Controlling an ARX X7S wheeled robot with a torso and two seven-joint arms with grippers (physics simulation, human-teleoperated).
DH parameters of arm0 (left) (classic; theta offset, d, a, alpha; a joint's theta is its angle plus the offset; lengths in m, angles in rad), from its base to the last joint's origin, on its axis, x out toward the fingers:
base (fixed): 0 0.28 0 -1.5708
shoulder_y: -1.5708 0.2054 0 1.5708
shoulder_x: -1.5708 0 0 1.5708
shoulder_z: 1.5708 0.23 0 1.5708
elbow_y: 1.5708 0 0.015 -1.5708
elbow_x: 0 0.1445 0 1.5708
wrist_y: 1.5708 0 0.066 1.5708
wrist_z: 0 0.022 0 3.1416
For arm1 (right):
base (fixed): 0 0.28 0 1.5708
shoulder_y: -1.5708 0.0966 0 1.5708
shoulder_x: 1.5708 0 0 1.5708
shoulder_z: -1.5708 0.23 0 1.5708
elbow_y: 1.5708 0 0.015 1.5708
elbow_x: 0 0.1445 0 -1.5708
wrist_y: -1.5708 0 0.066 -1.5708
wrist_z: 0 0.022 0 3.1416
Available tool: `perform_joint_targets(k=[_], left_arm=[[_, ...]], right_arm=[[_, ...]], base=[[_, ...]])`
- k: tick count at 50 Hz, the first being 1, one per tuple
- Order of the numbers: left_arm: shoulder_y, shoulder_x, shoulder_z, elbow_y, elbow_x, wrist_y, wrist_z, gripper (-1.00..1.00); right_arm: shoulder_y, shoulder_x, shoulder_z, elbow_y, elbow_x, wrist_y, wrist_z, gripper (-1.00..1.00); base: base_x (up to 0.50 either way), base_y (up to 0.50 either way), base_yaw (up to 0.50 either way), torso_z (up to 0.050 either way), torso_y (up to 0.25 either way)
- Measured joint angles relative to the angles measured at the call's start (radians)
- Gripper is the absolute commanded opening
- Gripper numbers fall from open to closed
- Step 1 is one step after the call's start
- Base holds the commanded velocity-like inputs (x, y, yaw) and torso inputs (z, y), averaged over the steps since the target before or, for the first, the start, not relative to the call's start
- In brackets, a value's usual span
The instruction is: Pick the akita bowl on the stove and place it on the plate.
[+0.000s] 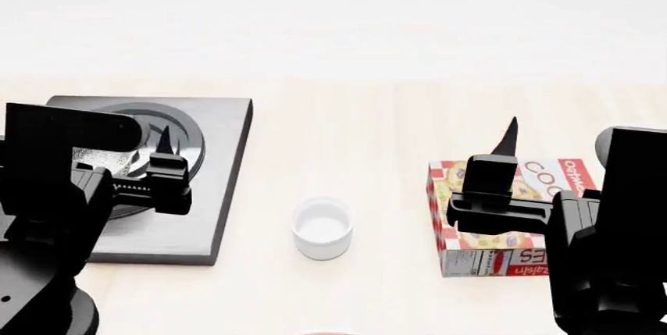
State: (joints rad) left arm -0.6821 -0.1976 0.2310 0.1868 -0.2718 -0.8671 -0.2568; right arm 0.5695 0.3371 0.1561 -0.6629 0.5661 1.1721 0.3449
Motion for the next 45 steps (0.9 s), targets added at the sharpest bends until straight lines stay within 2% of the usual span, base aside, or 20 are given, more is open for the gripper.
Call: perform_joint_targets(k=[10, 20, 34, 45], left_arm=[[-0.003, -0.004, 0.004, -0.001, -0.005, -0.001, -0.003, 1.0], [-0.052, -0.01, 0.006, -0.003, -0.014, -0.039, -0.004, 1.0], [-0.271, 0.006, -0.021, -0.111, -0.04, -0.135, 0.003, 1.0], [-0.48, 0.051, -0.065, -0.301, -0.052, -0.165, -0.009, 1.0]], right_arm=[[0.001, 0.002, 0.002, -0.003, 0.007, 0.003, 0.005, 1.0], [0.001, 0.003, 0.004, -0.006, 0.014, 0.006, 0.01, 1.0], [0.001, 0.004, 0.006, -0.004, 0.021, 0.005, 0.016, 1.0], [0.002, 0.003, 0.012, -0.006, 0.031, 0.009, 0.022, 1.0]], base=[[0.23, 0.0, 0.0, 0.0, 0.0], [0.0, 0.0, 0.0, 0.0, 0.0], [0.0, 0.0, 0.0, 0.0, 0.001], [0.0, 0.0, 0.0, 0.0, 0.0]])
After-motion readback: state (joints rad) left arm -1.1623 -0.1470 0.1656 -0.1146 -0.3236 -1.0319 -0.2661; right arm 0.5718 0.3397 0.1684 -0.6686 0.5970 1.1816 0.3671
